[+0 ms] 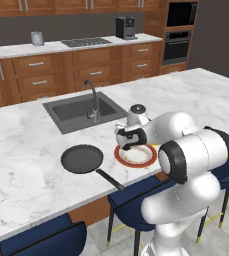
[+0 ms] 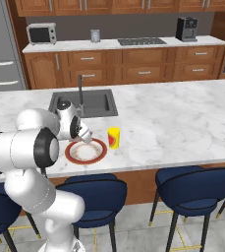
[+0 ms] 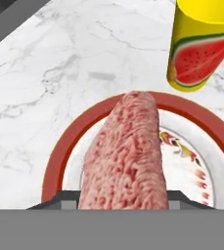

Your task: Pick up the pan with the steak in it and place it on the dining table. Then place the steak on the plate.

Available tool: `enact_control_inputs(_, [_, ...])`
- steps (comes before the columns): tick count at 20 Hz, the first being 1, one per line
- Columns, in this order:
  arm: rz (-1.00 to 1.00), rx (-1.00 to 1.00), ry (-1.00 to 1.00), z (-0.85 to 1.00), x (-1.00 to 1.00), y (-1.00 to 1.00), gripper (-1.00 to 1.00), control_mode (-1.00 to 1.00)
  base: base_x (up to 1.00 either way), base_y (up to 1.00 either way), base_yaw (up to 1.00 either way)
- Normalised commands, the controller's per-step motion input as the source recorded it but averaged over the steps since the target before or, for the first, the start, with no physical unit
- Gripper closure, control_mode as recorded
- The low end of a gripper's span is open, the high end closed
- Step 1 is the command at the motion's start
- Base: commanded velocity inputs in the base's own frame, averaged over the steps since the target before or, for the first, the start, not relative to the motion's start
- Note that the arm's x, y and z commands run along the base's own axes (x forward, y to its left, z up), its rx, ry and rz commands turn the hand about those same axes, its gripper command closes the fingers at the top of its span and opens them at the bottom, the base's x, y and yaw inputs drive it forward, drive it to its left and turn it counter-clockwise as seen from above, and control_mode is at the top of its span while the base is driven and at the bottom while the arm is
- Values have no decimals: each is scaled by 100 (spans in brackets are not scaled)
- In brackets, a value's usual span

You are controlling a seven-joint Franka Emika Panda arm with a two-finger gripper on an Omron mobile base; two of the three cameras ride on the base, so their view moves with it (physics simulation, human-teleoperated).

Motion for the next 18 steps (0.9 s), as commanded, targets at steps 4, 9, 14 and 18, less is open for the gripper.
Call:
enact_control_inputs(4, [0, 0, 0, -39, -2, -22, 100, -100, 0, 0, 0])
enact_control_inputs(9, [0, 1, 0, -29, -3, -24, 100, -100, 0, 0, 0])
enact_control_inputs(14, [0, 0, 0, -6, 0, -5, 100, -100, 0, 0, 0])
enact_control_inputs(18, [0, 0, 0, 0, 1, 0, -100, -100, 0, 0, 0])
